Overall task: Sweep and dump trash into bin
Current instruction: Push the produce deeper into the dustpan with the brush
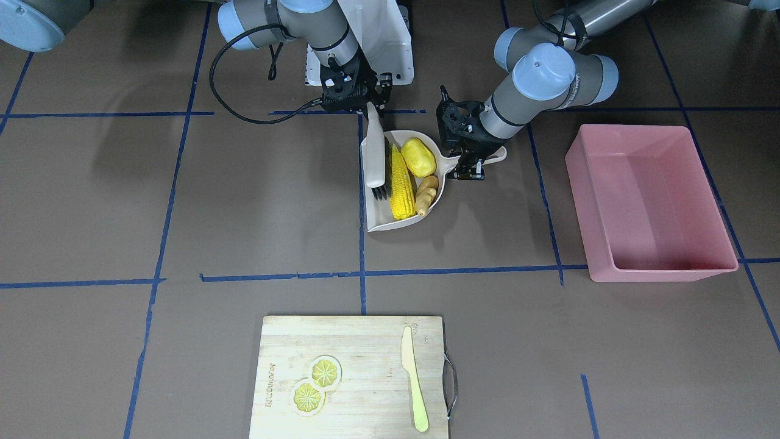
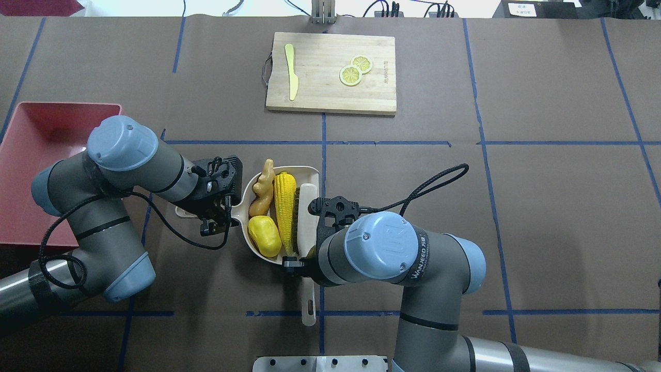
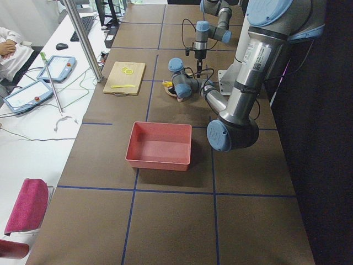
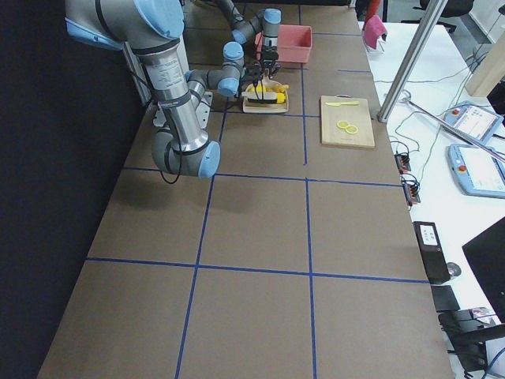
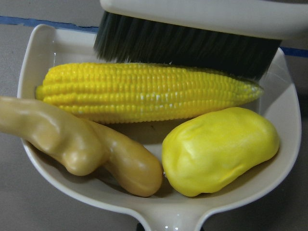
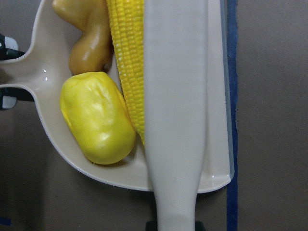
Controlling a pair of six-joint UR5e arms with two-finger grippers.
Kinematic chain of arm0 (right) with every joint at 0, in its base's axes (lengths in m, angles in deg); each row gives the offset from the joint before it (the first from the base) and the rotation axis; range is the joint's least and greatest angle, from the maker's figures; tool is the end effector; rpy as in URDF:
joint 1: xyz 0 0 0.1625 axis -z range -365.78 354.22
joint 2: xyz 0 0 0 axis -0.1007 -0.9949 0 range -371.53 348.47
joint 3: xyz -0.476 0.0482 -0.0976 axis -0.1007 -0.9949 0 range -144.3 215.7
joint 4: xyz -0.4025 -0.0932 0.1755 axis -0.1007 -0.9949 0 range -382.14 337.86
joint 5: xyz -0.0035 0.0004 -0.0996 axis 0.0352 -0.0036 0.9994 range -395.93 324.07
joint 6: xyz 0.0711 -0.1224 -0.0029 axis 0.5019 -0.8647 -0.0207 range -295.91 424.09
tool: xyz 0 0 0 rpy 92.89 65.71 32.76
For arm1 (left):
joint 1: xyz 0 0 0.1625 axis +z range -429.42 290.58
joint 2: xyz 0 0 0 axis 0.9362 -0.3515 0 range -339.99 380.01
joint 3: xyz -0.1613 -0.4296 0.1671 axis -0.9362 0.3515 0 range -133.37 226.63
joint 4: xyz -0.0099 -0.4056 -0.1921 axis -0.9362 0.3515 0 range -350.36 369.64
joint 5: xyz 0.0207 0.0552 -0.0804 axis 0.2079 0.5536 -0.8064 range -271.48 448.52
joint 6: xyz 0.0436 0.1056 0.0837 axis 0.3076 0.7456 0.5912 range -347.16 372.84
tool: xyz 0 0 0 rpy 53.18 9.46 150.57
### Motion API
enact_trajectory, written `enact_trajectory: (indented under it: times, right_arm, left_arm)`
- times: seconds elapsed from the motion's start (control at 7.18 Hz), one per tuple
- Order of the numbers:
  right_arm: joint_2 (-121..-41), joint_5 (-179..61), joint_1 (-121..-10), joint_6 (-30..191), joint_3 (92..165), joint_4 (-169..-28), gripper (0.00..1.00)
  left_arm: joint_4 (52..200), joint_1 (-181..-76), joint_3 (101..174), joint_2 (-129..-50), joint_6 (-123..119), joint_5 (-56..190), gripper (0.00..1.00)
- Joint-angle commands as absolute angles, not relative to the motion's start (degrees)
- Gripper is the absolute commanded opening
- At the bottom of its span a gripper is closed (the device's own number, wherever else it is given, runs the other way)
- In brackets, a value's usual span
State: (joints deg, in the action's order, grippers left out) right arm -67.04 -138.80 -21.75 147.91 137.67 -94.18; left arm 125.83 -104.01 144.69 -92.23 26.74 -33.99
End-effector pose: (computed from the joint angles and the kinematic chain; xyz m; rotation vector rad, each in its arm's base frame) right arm -0.6828 -0.3012 0.2240 0.0185 -1.1362 0.0257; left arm 0.5517 -0.4499 0.3811 0.7759 0.9003 1.3561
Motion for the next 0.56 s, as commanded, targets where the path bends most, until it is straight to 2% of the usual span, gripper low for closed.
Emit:
enact_trajectory:
  times: [0.0, 0.42]
  right_arm:
    - [-68.2, -138.8, -22.0, 147.9, 138.3, -94.2, 0.0]
    - [-68.4, -139.6, -22.8, 147.8, 142.8, -103.4, 0.0]
  left_arm:
    - [125.8, -104.0, 144.9, -92.2, 26.6, -34.0, 0.0]
    - [126.4, -104.0, 144.9, -92.2, 23.8, -34.2, 0.0]
